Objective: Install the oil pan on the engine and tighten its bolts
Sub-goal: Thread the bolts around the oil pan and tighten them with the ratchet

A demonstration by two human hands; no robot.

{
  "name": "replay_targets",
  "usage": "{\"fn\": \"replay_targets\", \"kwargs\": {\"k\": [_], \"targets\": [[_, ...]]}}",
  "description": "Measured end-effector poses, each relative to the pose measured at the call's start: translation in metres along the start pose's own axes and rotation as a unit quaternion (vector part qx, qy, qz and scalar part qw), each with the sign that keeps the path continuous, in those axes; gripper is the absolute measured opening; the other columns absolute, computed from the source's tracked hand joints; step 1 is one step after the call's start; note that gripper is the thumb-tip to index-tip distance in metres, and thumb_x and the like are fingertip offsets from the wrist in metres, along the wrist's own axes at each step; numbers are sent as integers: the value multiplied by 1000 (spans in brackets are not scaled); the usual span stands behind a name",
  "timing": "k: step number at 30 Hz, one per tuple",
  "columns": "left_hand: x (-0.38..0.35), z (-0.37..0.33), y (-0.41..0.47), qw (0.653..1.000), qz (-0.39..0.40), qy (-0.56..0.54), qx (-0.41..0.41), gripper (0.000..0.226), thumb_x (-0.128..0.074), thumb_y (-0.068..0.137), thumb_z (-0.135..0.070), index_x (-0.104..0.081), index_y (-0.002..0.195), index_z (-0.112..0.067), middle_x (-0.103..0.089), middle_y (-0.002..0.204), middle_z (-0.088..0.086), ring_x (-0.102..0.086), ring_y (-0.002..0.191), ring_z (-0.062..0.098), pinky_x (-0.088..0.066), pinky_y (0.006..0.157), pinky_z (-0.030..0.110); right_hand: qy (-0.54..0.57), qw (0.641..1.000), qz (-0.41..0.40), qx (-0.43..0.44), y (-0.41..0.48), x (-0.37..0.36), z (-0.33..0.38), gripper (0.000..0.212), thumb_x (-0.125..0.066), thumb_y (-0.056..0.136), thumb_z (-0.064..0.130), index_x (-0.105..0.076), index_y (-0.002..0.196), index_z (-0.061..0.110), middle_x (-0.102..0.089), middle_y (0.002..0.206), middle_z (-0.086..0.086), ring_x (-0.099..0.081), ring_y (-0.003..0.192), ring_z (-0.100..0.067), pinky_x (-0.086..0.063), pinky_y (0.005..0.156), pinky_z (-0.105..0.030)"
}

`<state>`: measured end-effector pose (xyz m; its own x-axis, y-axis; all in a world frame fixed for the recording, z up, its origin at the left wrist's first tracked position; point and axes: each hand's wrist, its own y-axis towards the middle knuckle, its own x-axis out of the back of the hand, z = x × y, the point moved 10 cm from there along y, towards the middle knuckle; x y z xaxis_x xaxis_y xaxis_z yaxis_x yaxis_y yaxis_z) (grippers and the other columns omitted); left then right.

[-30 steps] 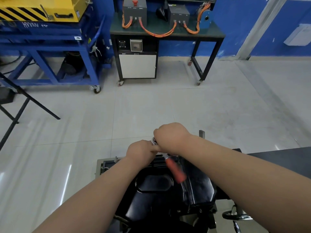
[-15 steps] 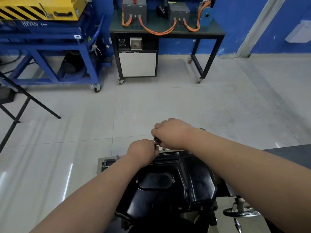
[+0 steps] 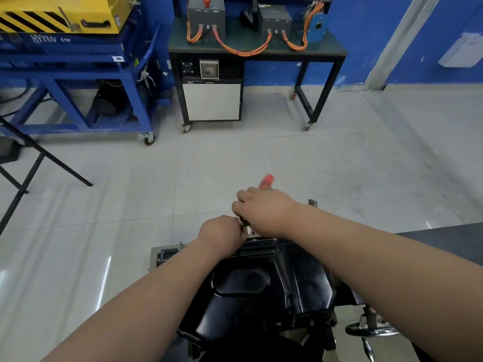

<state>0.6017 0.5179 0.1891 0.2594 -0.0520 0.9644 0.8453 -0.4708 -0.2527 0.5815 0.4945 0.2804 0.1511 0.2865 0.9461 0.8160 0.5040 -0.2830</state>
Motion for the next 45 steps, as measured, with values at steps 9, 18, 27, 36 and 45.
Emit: {"fn": "replay_targets", "kwargs": {"k": [9, 18, 27, 36, 45], "targets": [[-4, 0, 0, 1000, 16, -25, -5, 28, -36, 93, -29, -61, 90, -17, -67, 98, 7, -62, 91, 27, -41, 66, 29, 21, 995, 27, -93, 0, -8, -10, 17, -49, 90, 30, -55, 94, 14, -60, 97, -4, -57, 77, -25, -35, 58, -28], [0, 11, -2, 997, 5, -69, 38, 27, -33, 87, -27, -58, 77, -21, -68, 94, 6, -62, 85, 27, -39, 65, 26, 31, 989, 28, -144, 1, -13, -18, 41, -40, 90, 55, -53, 76, 19, -59, 77, -1, -53, 61, -22, -31, 53, -27], [3, -3, -6, 999, -26, -28, -9, 39, -28, 95, -38, -61, 92, -17, -67, 95, 7, -63, 90, 27, -37, 63, 28, -16, 999, -12, -31, -2, -5, -5, 24, -50, 90, 25, -51, 111, 14, -54, 110, -5, -54, 100, -25, -38, 79, -35], [8, -5, -4, 998, -36, -21, -45, 32, -33, 93, -39, -49, 71, -21, -68, 86, 7, -63, 79, 26, -32, 54, 27, -3, 1000, 0, -23, -3, -9, -4, 22, -49, 91, 26, -52, 110, 14, -53, 110, -6, -53, 100, -26, -40, 78, -36], [8, -3, 0, 996, 14, -58, -67, 27, -40, 90, -31, -44, 66, -20, -66, 88, 7, -53, 72, 26, -35, 58, 27, 43, 992, 52, -107, -1, -15, -15, 39, -47, 88, 50, -48, 65, 19, -56, 78, -1, -53, 64, -20, -32, 53, -26]]}}
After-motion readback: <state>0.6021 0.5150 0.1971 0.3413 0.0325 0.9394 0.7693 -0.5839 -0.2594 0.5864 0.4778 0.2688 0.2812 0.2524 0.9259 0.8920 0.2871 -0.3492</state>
